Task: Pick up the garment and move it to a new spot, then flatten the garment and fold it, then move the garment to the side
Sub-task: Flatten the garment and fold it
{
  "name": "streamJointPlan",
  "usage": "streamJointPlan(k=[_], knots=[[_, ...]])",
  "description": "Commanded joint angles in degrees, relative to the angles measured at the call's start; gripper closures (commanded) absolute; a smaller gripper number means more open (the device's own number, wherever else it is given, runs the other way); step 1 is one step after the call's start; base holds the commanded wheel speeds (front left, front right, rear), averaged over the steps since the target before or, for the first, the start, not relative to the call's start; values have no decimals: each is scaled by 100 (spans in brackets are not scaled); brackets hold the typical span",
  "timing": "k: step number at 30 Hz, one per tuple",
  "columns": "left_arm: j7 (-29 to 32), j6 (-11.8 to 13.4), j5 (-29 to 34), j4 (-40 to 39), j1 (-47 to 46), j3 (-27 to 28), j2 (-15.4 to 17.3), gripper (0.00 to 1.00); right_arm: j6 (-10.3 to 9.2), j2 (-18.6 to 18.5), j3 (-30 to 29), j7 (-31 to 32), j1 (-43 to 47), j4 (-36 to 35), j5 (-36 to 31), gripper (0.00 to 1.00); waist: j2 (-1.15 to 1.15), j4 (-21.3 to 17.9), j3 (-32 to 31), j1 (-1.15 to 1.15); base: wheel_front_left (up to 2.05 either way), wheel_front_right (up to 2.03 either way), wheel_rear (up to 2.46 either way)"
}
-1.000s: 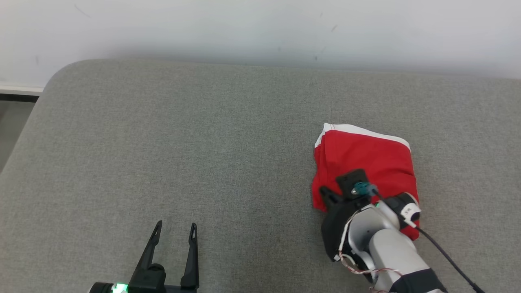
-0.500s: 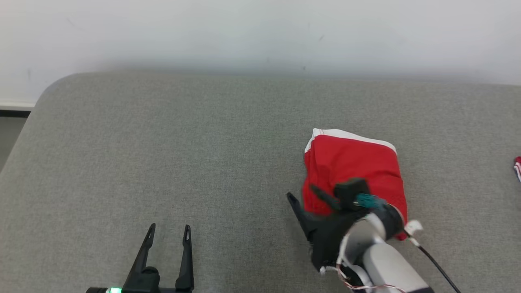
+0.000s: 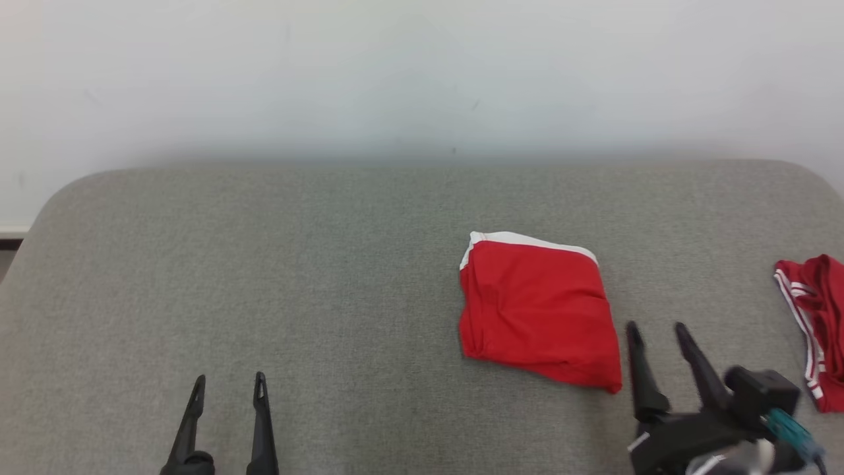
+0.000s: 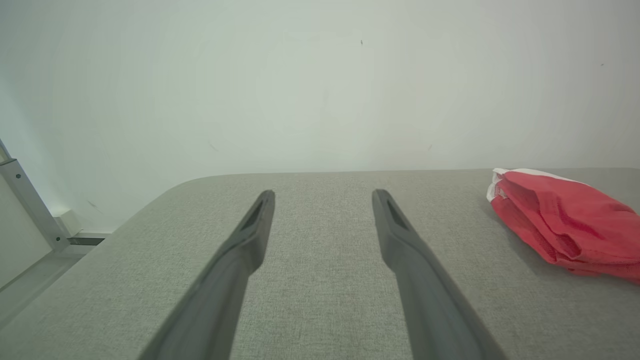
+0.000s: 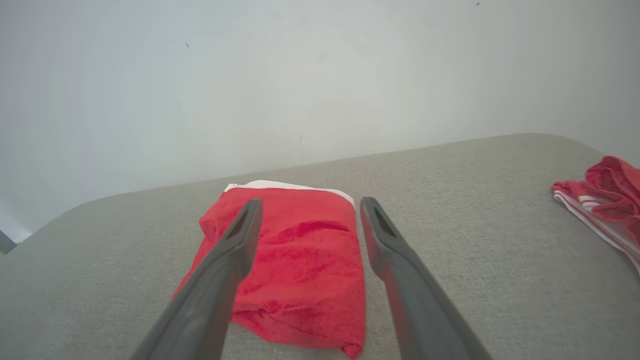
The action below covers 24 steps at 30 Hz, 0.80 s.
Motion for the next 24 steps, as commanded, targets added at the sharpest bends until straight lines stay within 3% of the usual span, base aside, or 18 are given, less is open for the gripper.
streamJointPlan(k=[1,15,20,24], knots=[[-13,-21,0,-52,130,67,0,0,-17,25,-206,-160,206,-87,-43,0,0,-143,-130,0,0,0,0],[-14,-303,-172,90,421,517,-35,0,-17,23,-616,-582,614,250,-490,0,0,-486,-297,0,0,0,0],[-14,-495,-230,371,523,626,-68,0,-17,23,-693,-675,629,513,-602,0,0,-552,-344,0,0,0,0],[-13,-498,-151,720,517,671,-72,0,-17,24,-724,-682,603,650,-581,0,0,-591,-361,0,0,0,0]])
